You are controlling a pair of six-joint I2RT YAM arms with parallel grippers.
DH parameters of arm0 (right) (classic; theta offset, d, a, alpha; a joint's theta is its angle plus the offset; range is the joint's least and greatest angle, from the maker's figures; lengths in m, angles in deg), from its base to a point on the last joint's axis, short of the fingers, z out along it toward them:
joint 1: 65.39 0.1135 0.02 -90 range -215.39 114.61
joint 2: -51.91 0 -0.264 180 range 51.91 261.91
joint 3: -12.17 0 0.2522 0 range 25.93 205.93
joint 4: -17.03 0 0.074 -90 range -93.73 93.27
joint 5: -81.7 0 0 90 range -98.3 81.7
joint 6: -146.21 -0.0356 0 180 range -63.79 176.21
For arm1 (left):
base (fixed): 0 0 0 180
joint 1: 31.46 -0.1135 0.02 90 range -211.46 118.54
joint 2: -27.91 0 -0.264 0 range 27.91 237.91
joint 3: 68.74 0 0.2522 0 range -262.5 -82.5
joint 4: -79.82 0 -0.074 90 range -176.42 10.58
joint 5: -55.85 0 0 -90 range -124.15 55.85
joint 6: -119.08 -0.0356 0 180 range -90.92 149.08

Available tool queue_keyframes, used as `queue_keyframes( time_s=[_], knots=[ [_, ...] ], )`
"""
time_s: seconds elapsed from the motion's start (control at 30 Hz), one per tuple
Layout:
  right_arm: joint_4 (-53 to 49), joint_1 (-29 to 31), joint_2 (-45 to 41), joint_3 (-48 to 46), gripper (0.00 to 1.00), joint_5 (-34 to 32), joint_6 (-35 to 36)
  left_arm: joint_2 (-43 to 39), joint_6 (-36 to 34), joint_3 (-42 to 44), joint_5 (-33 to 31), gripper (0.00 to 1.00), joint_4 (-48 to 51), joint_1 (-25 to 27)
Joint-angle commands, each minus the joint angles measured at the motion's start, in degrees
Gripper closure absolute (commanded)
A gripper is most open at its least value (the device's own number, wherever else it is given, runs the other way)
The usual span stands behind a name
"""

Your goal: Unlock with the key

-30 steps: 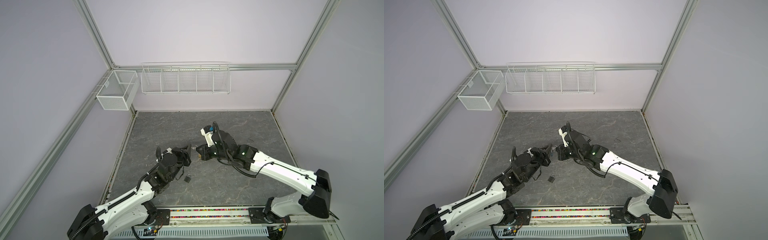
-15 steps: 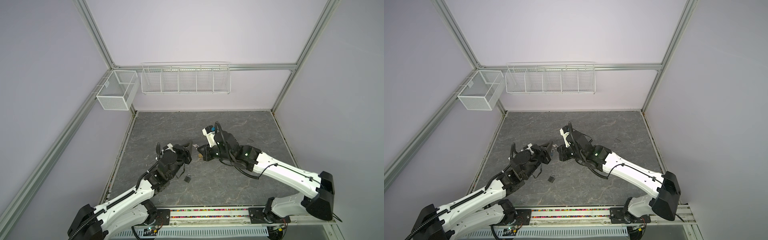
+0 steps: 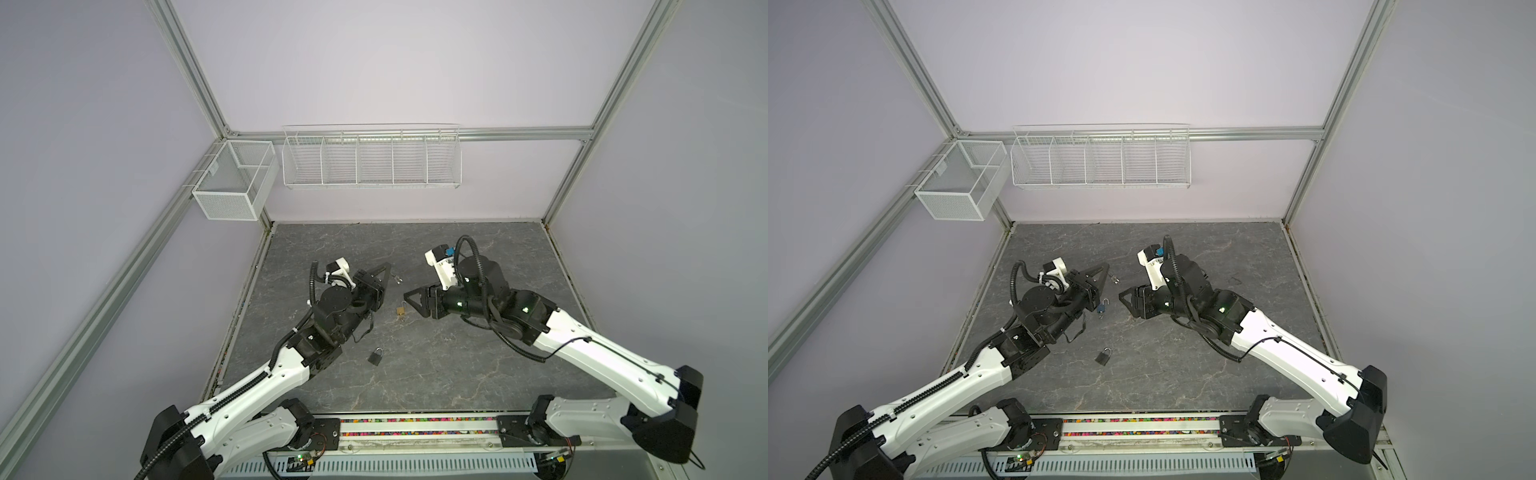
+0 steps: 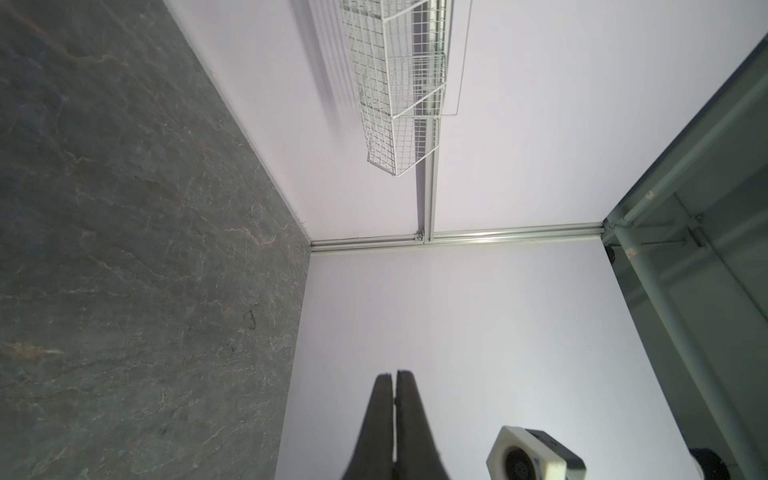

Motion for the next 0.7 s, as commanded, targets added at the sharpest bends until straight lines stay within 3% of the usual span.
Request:
queue_keyframes(
  time_s=[0.0,0.1,0.27,0.5,0.67],
  knots=[
    [-0.4,-3.5,-2.4,-2.5,0.33,8.0,-0.4,1.1,-17.2,-4.9,5.1,1.00,2.8,-0.4],
    [2.7,-6.6,-3.2,-4.6,0.29,13.1,-2.5,1.9,-25.4,-5.4,8.3,1.00,0.5,-0.4],
    [9.7,-9.6,-3.3,-8.1,0.28,19.2,-5.5,3.4,-32.7,-4.8,12.0,1.00,-4.8,-0.3],
    [18.3,-11.3,-2.1,-10.3,0.28,27.1,-6.5,6.2,-36.0,-5.0,19.9,1.00,-13.6,-0.3],
    [22.8,-12.5,-1.2,-10.4,0.30,30.5,-6.9,6.0,-36.3,-5.6,22.2,1.00,-14.6,-0.3]
  ],
)
